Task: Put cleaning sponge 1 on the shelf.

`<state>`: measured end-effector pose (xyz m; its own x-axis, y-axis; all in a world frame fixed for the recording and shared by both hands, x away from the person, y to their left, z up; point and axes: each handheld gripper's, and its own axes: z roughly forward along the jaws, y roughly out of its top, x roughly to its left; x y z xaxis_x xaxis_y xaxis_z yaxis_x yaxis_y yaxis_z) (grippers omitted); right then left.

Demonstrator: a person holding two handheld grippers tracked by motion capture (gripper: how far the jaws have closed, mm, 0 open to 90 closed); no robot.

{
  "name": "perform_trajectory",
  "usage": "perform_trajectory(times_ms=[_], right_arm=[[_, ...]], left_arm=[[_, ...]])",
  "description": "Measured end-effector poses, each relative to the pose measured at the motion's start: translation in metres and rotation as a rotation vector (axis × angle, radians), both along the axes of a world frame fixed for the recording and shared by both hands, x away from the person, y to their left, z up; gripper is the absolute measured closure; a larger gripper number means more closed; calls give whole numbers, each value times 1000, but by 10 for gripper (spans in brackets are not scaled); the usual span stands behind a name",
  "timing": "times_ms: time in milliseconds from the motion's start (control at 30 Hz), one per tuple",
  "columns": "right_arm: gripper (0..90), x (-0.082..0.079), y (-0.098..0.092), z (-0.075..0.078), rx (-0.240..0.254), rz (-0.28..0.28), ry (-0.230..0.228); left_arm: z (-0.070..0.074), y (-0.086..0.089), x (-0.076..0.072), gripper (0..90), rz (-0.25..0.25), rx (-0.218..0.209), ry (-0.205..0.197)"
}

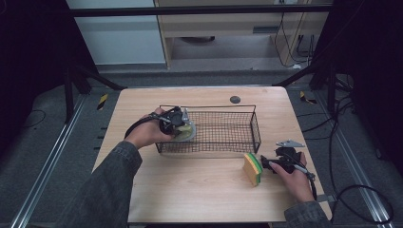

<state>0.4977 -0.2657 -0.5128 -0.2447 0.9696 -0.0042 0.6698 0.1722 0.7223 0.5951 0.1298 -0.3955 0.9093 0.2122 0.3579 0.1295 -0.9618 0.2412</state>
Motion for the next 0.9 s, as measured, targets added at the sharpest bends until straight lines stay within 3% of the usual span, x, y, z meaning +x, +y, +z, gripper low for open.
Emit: perform_trajectory(times_ms=[233, 400, 900], right_arm=[[7, 0, 0, 0, 0, 0, 0], [7, 0, 0, 0, 0, 1, 0], [7, 0, 0, 0, -4, 4, -3]], left_arm=[[-5, 1, 5, 708, 22, -11, 35], [-10, 1, 8, 708, 24, 4, 57], [-18, 0, 10, 707, 13, 20, 83]])
